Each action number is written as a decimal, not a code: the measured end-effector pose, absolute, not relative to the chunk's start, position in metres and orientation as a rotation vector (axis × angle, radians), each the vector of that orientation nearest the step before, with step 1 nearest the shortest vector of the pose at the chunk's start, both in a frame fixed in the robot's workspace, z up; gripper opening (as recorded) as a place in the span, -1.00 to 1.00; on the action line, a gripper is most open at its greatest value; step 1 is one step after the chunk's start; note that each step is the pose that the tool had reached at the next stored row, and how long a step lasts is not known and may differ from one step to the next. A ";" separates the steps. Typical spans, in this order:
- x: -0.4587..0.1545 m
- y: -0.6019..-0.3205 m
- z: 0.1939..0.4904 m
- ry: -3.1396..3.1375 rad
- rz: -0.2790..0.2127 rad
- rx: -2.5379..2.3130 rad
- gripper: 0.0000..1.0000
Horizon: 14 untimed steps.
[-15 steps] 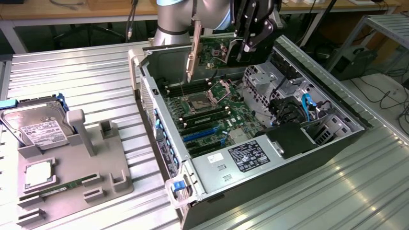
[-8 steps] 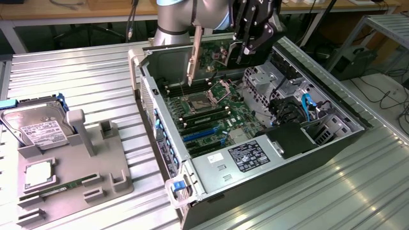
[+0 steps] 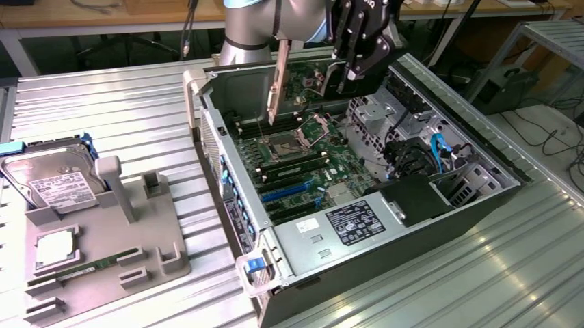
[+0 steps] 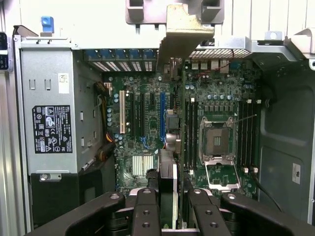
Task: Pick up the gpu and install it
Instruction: 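Insert the gpu into the slot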
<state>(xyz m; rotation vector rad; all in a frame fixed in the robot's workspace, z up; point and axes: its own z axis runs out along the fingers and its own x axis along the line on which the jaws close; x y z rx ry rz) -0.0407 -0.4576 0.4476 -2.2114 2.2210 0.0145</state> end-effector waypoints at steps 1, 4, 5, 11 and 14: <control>-0.041 -0.458 0.447 2.221 0.014 -2.212 -0.45; -0.041 -0.458 0.446 2.220 0.014 -2.213 -0.45; -0.041 -0.458 0.446 2.220 0.014 -2.213 -0.45; -0.041 -0.458 0.443 2.218 0.014 -2.215 -0.45; -0.041 -0.458 0.442 2.216 0.015 -2.216 -0.45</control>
